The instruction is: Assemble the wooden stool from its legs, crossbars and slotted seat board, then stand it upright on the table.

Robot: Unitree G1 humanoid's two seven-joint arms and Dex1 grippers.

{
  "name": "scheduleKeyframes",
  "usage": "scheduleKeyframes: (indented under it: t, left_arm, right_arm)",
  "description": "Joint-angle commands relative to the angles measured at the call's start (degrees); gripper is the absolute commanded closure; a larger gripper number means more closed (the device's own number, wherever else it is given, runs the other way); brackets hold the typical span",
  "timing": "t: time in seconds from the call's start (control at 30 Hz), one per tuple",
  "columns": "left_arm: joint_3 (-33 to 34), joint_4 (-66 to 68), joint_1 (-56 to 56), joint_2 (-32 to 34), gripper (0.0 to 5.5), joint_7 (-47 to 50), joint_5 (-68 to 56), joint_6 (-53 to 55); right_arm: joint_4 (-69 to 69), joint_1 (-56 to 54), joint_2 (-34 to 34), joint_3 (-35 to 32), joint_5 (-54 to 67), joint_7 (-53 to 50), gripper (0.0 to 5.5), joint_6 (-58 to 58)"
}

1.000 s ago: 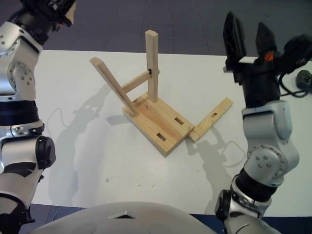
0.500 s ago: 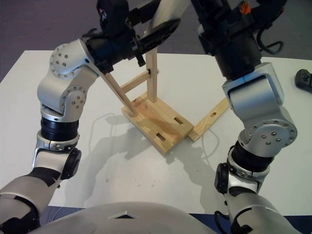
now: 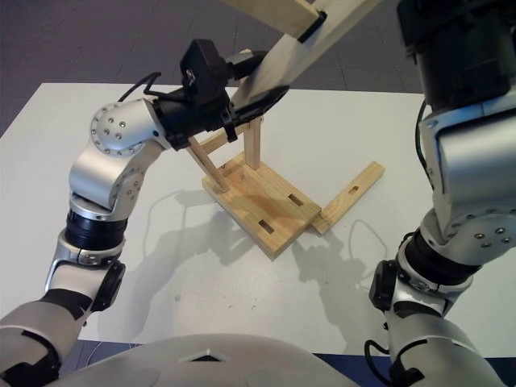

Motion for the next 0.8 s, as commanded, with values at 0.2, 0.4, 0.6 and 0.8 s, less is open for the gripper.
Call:
scheduleKeyframes:
  t: [0.2, 0.4, 0.6, 0.8]
  left_arm:
    - [-1.2, 0.1, 0.3, -0.1, 3.44, -0.3, 2.5, -2.0]
    - [-0.9, 0.6, 0.0, -0.5, 3.44, -0.2, 2.8, -2.1]
    - [-0.6, 0.8, 0.1, -0.4, 3.44, -0.4, 2.7, -2.0]
    - [3.5, 0.7, -0.7, 0.1, 2.72, -1.9, -3.4, 4.4]
  right_arm:
    - [-0.7, 2.1, -0.3, 2.6, 1.8, -4.2, 2.81, -2.3]
    - [-0.5, 2.6, -1.7, 2.9, 1.9, -3.3, 3.7, -2.2]
    - [-0.8, 3.7, -3.0, 3.8, 0.6, -1.9, 4.17, -1.3]
    - [-0.3, 5.8, -5.9, 3.0, -4.3, 1.7, 4.42, -0.1]
